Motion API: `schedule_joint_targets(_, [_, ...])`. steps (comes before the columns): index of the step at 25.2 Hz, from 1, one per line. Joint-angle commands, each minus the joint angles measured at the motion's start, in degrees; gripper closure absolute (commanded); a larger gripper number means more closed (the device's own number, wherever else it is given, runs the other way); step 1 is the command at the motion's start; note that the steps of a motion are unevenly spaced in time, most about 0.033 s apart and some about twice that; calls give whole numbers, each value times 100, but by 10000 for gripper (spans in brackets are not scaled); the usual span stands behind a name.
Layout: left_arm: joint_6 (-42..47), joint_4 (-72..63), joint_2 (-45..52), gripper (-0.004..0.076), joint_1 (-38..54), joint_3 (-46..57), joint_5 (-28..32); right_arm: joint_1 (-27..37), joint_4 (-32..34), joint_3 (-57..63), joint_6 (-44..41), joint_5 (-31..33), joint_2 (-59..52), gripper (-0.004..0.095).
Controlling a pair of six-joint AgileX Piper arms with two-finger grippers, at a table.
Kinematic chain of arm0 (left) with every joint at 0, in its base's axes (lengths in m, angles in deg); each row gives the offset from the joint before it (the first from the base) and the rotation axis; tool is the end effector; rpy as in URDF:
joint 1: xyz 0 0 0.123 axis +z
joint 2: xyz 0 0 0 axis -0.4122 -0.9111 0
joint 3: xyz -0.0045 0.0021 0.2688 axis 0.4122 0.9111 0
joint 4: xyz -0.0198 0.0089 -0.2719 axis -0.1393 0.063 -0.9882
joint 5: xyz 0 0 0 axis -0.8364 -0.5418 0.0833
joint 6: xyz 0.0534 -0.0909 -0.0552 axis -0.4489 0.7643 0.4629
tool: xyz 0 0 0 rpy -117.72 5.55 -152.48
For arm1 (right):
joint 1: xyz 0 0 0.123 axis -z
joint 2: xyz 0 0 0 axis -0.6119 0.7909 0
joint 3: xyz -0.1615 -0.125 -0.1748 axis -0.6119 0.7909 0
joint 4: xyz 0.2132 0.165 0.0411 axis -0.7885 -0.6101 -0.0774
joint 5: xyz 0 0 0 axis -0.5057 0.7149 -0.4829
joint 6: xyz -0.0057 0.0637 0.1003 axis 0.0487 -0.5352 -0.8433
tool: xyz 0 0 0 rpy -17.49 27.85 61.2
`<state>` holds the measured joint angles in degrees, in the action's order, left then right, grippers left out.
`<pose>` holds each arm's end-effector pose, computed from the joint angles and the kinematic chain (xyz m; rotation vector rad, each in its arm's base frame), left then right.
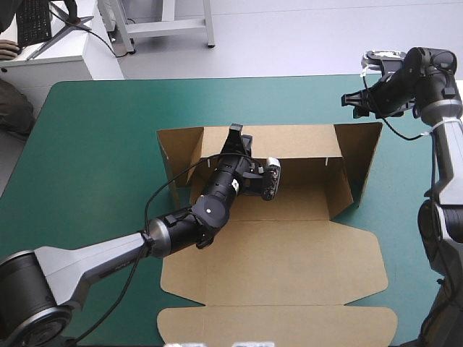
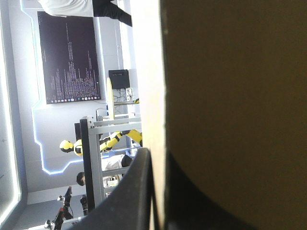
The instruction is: Fold the box
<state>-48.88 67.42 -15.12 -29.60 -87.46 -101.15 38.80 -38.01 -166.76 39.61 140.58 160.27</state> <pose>0.2929 -0.2985 0.2455 1.5365 1.1822 0.7355 0.4552 0.0092 0.3257 -0.0812 2.6104 0.1746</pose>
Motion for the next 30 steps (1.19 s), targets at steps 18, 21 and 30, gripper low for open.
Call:
schedule_joint_targets(18, [71, 281, 185, 734, -28, -47, -119, 32, -156, 2080, 479, 59, -1906, 534])
schedule_joint_targets(21, [71, 281, 185, 734, -28, -47, -119, 32, -661, 2912, 1189, 49, -2226, 534])
schedule_joint_targets(30, [71, 281, 185, 734, -28, -47, -159, 32, -1226, 3586, 1985, 53, -2437, 536])
